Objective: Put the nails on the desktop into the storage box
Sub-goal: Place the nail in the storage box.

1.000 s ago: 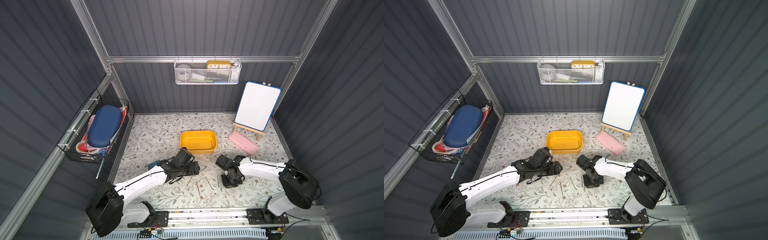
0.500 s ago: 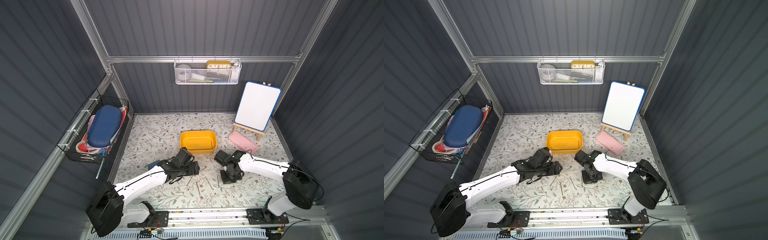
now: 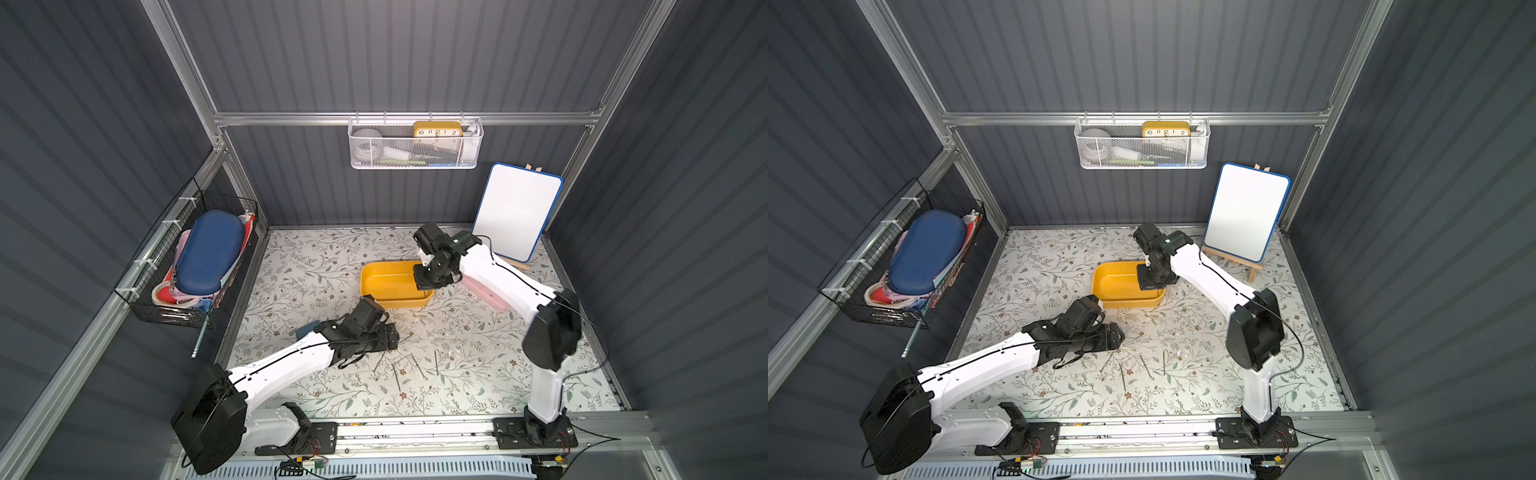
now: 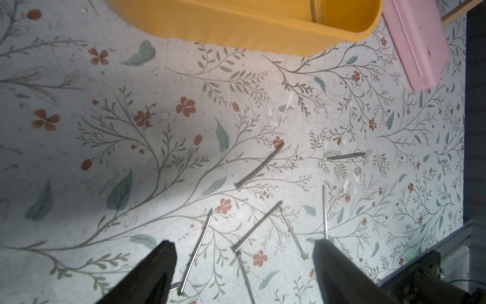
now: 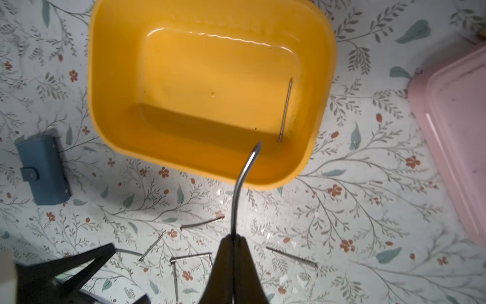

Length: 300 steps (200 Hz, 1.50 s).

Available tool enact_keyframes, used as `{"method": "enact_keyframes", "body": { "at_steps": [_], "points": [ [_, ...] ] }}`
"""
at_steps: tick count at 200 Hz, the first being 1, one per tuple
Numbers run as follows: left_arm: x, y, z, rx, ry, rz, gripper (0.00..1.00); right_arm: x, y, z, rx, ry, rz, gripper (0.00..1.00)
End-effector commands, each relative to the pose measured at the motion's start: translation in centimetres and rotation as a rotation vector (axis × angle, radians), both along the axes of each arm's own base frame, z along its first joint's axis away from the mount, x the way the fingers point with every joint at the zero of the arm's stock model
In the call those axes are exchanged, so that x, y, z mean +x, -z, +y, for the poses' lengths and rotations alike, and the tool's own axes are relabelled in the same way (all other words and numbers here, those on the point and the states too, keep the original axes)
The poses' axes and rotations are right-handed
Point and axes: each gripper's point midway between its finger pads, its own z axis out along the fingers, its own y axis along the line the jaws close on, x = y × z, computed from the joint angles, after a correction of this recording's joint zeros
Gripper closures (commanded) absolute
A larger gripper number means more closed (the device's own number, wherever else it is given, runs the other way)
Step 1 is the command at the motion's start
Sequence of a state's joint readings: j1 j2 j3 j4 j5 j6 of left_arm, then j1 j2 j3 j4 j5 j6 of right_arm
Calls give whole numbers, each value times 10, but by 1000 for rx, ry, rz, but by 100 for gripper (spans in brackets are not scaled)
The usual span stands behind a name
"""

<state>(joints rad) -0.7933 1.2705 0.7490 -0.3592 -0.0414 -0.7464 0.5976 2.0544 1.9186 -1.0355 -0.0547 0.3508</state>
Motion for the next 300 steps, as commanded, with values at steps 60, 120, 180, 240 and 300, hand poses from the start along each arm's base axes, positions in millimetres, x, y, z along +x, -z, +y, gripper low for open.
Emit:
{"method": "enact_keyframes", "body": {
  "at_steps": [60, 120, 180, 240, 300],
  "points": [
    [2, -1, -1, 16, 17, -21, 13, 25, 70, -2, -39, 15, 159, 100],
    [3, 1, -1, 22, 18, -22, 13, 38, 90, -6, -52, 32, 163, 100],
    [4, 2, 0, 28, 18, -24, 13, 47, 84, -1, -35, 8, 136, 86],
    [6, -3, -1, 25, 19, -37, 13, 26, 19, -3, 25, -22, 67, 71],
    [5, 0, 0, 17, 19, -44, 13, -118, 1, -29, 43, 17, 85, 68]
  ]
}}
